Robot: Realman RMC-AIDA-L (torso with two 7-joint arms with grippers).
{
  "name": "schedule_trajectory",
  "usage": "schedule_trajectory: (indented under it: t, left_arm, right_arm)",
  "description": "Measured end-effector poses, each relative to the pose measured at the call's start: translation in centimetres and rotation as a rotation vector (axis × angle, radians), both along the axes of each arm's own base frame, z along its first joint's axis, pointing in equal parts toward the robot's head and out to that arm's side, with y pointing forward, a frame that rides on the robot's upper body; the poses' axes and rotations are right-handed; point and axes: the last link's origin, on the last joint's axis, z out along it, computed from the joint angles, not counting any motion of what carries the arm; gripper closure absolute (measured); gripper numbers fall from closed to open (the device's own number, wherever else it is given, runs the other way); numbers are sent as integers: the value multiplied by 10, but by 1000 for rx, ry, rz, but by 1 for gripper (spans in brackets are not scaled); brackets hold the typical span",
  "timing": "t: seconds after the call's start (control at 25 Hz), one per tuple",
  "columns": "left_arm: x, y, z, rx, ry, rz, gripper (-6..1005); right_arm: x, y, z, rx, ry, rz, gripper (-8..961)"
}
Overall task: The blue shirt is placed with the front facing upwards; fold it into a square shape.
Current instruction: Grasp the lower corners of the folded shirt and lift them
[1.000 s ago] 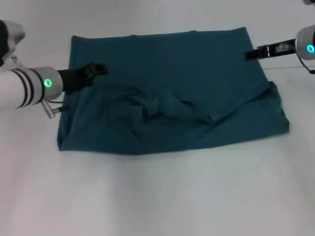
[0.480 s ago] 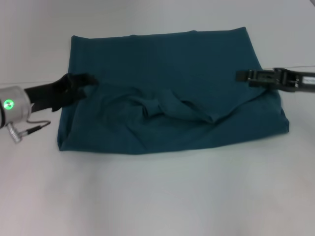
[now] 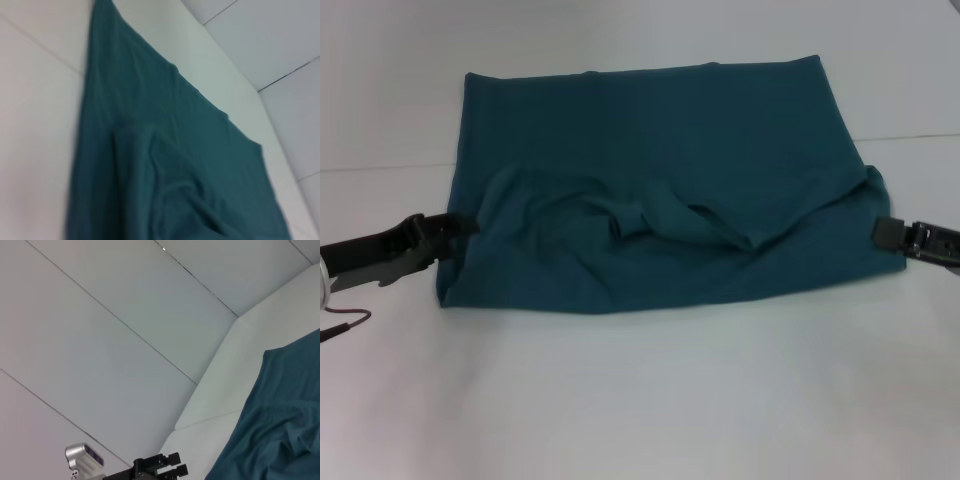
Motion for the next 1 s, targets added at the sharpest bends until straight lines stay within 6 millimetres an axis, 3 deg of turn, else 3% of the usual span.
schedule_trajectory:
  t: [0.24, 0.48, 0.6, 0.84, 1.0]
  left_arm:
    - [-10, -1, -13, 55, 203, -136, 391]
    - [-12, 1, -29, -35, 329, -155, 371]
    - [-9, 3, -30, -29, 338, -145, 361]
    - [-6, 3, -31, -33, 333, -159, 158]
    - [-6, 2, -33, -40, 338, -163, 167]
  right_arm:
    - [6, -3, 0, 7, -8, -2, 122]
    - [5, 0, 2, 15, -10, -6, 123]
    - [5, 0, 3, 19, -6, -10, 123]
    - [6, 1, 5, 28, -1, -14, 124]
    - [8, -1, 6, 32, 1, -21, 124]
